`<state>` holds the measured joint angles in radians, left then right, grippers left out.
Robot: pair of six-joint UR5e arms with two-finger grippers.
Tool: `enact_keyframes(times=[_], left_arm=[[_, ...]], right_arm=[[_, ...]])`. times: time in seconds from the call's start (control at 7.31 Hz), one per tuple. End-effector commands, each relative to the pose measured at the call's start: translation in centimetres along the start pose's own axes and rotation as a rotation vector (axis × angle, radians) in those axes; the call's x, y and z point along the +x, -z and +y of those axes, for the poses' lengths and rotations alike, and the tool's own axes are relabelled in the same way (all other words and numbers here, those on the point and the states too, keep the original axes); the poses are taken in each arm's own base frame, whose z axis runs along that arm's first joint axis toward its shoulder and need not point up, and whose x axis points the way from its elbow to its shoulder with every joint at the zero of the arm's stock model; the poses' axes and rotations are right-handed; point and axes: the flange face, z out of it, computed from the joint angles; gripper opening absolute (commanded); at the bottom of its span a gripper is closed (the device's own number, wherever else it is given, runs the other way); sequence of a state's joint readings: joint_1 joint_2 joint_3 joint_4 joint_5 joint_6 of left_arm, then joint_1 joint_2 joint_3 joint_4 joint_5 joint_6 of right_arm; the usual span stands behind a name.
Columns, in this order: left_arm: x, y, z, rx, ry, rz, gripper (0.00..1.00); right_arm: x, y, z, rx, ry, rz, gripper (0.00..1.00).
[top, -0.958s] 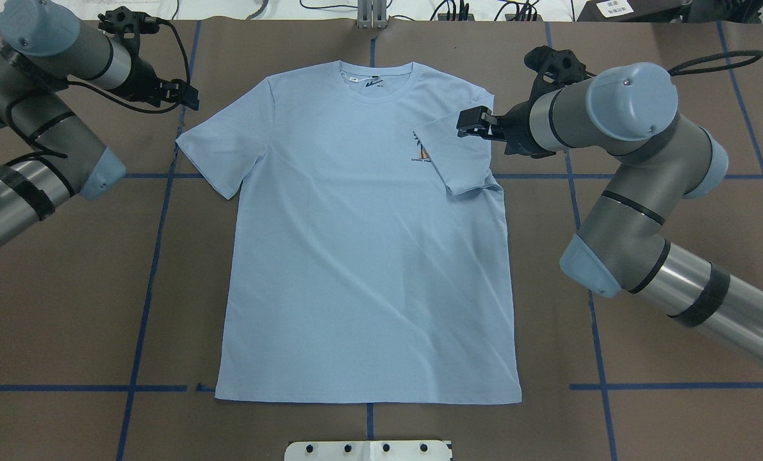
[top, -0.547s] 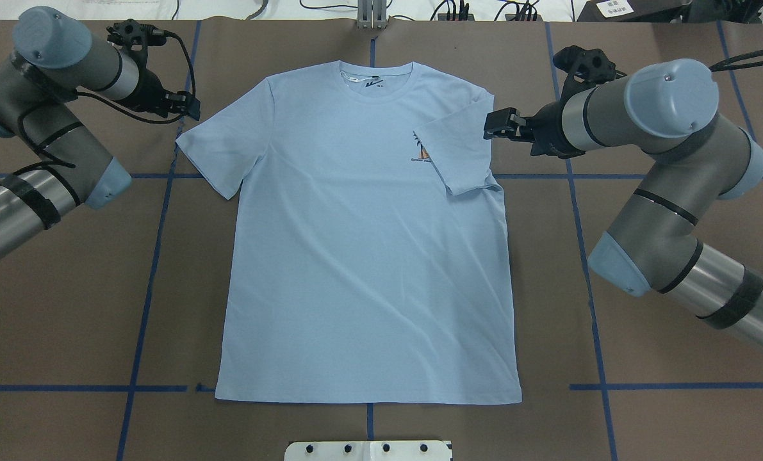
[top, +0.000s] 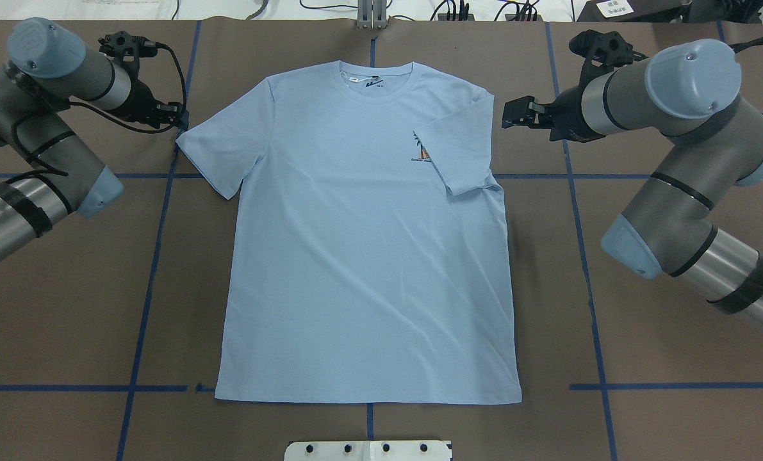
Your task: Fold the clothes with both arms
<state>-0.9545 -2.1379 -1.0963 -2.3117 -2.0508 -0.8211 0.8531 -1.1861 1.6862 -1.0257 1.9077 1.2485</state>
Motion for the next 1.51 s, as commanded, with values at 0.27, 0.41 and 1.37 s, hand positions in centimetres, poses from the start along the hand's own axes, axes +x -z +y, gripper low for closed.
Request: enact_keyframes(times=[0.27,0.41,1.37], left_arm=[[1.2,-1.3,1.6,-0.029,-0.015,0.007,0.51],[0.6,-1.3,2.0,-0.033,-0.011,0.004,0.01],[11.4,2.2,1.5,-0.013,0.068,0.117,0.0]], right_arm=[[0.7,-0.6,-0.4,-0.004,-0.006,0.016,1.0],[0.8,-0.6,-0.4,-0.004,-0.003,0.016,1.0],[2.7,-1.2,0.3,-0.016,-0.003,0.039,1.0]])
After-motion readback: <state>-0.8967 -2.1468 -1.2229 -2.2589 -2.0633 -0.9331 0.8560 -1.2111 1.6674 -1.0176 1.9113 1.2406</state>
